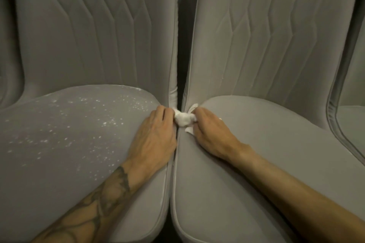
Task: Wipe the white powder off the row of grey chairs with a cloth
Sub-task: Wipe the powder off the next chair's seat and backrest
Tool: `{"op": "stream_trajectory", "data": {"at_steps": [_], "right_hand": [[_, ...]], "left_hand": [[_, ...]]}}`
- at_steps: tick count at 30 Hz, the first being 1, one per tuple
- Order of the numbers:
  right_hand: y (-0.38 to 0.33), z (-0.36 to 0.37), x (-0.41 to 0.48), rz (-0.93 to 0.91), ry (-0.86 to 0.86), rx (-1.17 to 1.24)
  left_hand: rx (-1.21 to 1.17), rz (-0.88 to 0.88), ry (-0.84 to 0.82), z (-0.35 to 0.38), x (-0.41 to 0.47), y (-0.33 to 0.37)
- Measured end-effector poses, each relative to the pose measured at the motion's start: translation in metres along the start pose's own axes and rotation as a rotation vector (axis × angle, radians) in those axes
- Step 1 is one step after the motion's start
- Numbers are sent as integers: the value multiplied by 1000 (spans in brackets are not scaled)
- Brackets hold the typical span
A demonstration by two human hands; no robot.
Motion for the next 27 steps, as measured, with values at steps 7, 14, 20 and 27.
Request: {"op": "stream_trajectory", "data": {"at_steps": [7, 14, 20, 27], "right_hand": [[36, -17, 27, 177, 57, 81], [-13, 0, -10, 39, -28, 81], [35, -8, 23, 222, 52, 13], [-46, -10, -29, -74, -143, 128]], "left_hand": [[113, 13, -103, -3, 3, -4], [195, 3, -247, -2, -5, -39], [195, -2, -231, 1, -8, -39], [220, 16, -230, -4, -8, -37]]}}
Point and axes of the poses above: each hand's wrist, its own x-axis towards the middle knuckle, its own z-axis out of the palm, y = z × x, the point moved 10 cm from there along x, towards the middle knuckle, and after that the axes turned 13 degrees about y, right-handed, at the moved point
